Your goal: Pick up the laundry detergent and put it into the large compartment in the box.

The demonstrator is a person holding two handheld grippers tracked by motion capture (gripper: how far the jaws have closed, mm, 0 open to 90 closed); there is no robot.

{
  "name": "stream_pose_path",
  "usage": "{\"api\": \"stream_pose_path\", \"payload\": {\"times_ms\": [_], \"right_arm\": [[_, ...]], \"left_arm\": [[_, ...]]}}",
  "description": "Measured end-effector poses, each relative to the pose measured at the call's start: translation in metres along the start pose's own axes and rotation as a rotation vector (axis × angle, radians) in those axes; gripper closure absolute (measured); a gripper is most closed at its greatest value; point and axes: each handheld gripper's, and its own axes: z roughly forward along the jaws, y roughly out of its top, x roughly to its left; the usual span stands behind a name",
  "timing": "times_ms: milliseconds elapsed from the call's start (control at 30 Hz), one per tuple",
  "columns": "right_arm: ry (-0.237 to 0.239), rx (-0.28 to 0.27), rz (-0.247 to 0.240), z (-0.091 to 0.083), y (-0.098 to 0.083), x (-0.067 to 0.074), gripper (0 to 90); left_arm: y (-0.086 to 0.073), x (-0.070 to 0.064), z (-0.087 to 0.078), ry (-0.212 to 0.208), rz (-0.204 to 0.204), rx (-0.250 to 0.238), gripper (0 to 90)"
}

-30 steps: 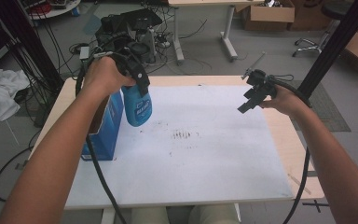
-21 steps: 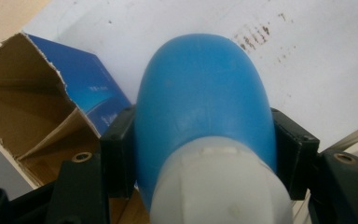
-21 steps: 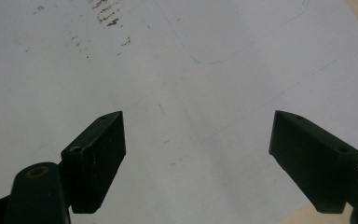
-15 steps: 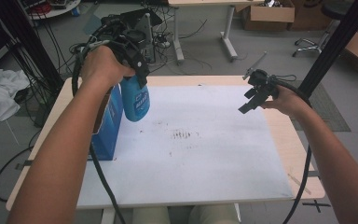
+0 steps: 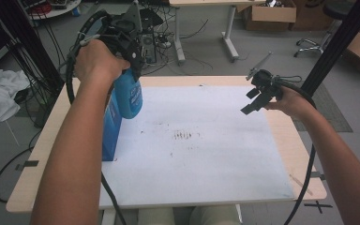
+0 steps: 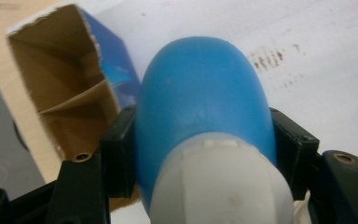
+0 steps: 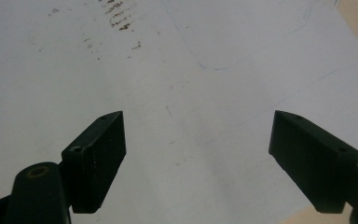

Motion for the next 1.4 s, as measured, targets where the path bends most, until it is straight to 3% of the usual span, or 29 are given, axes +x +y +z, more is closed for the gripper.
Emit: {"api": "stream_pose_path", "payload": {"times_ms": [200,400,433,667,967,1400], "right_arm": [[-0.007,-0.002,-0.001,-0.005,-0.004,0.001,18.6],[-0.008,0.001,-0.004,-0.005,-0.005,0.001,18.5],[-0.009,0.002,-0.006,-0.005,-0.005,0.002,18.6],[-0.010,-0.001,-0.011,-0.005,-0.005,0.002,18.5],[-0.008,-0.001,-0.013,-0.005,-0.005,0.002,18.6],[-0.011,0.002,-0.010,-0.004,-0.005,0.001,18.6]], "left_arm": [[-0.008,0.011,-0.015,-0.022,-0.073,-0.028,37.8],[-0.014,0.020,-0.028,-0.007,-0.119,-0.023,37.8],[-0.016,0.025,-0.033,-0.004,-0.155,-0.037,37.8],[-0.027,0.039,-0.045,0.009,-0.226,-0.063,37.8],[-0.036,0.052,-0.051,0.023,-0.258,-0.077,37.8],[-0.051,0.075,-0.041,0.054,-0.293,-0.077,37.8]]}}
